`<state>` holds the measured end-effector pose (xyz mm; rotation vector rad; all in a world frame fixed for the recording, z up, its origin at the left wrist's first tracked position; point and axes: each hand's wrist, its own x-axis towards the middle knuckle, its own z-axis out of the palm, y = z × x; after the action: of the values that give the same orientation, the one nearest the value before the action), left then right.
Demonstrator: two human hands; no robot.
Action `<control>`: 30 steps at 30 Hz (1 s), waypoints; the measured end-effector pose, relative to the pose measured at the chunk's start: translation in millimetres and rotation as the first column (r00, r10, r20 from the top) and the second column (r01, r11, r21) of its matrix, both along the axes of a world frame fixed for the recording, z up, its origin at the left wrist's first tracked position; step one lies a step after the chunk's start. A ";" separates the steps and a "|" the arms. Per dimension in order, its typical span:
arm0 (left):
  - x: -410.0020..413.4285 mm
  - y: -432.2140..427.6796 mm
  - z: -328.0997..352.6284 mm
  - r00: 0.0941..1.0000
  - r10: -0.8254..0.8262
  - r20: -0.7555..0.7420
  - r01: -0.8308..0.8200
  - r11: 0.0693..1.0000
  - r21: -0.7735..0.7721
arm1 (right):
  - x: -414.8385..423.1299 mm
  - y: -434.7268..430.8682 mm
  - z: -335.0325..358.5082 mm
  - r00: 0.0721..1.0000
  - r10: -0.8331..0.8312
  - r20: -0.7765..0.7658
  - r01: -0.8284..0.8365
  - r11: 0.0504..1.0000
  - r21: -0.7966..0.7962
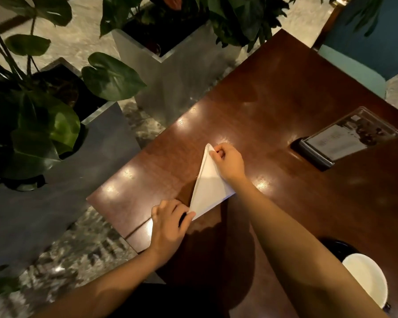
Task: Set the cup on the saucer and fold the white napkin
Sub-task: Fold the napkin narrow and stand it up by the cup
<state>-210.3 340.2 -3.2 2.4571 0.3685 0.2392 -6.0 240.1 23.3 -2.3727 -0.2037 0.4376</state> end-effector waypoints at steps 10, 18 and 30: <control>-5.8 -4.0 -5.5 0.957 -0.262 0.123 0.190 0.890 0.415 | -5.3 1.8 -7.5 0.984 0.120 0.133 -0.105 0.988 -0.116; -4.4 1.5 8.6 0.965 -0.264 0.003 0.239 0.879 0.414 | -14.0 -4.7 -2.3 0.988 0.073 0.138 -0.060 0.994 -0.093; 9.7 -19.3 -2.2 0.909 -0.296 -0.293 0.393 0.842 0.369 | -10.0 -9.1 -7.1 0.959 0.063 0.275 0.021 0.956 -0.293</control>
<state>-200.6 320.9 -5.5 2.9335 -0.0562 -0.1354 -16.0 231.0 16.2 -2.7248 -0.3142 0.1422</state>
